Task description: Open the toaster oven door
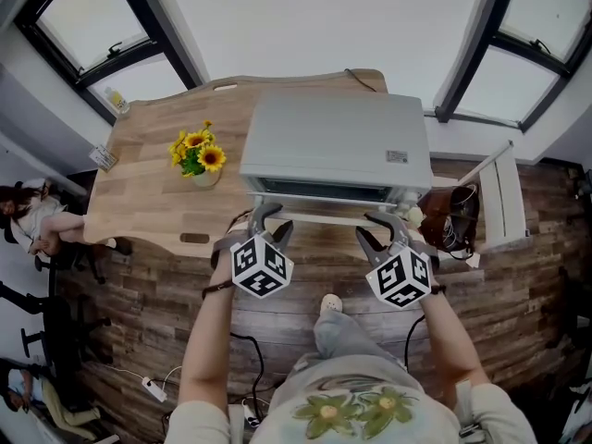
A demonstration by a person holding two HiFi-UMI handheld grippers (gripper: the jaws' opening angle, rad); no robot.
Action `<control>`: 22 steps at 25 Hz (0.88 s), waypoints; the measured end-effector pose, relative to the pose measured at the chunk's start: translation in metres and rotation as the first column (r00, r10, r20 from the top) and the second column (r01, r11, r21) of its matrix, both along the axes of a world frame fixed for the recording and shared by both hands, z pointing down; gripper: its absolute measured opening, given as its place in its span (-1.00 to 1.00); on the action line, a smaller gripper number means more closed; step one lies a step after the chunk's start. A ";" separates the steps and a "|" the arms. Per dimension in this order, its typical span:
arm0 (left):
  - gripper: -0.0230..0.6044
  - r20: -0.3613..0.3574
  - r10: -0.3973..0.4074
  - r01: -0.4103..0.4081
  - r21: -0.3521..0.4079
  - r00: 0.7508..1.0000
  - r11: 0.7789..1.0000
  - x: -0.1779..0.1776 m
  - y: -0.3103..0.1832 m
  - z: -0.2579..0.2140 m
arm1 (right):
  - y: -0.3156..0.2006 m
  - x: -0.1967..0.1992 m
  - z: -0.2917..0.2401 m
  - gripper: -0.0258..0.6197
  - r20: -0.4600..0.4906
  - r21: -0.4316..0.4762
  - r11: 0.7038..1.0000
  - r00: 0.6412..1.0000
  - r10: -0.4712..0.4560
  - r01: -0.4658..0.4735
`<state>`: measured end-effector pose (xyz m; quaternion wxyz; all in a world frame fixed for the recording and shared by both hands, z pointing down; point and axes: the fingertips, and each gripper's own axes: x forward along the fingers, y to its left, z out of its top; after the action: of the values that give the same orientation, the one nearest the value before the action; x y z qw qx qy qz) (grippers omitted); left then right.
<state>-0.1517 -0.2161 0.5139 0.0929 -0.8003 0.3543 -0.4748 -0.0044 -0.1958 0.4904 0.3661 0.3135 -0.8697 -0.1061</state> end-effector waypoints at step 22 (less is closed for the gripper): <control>-0.40 -0.080 -0.030 0.026 -0.058 0.996 0.998 -0.002 0.034 0.016 | 0.035 -0.002 0.015 -0.59 0.043 -0.010 1.000 0.999 -0.018 0.018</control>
<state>-0.1539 -0.1821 0.5296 0.0492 -0.8160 0.3553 -0.4533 -0.0060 -0.1612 0.5057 0.3479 0.3060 -0.8807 -0.0981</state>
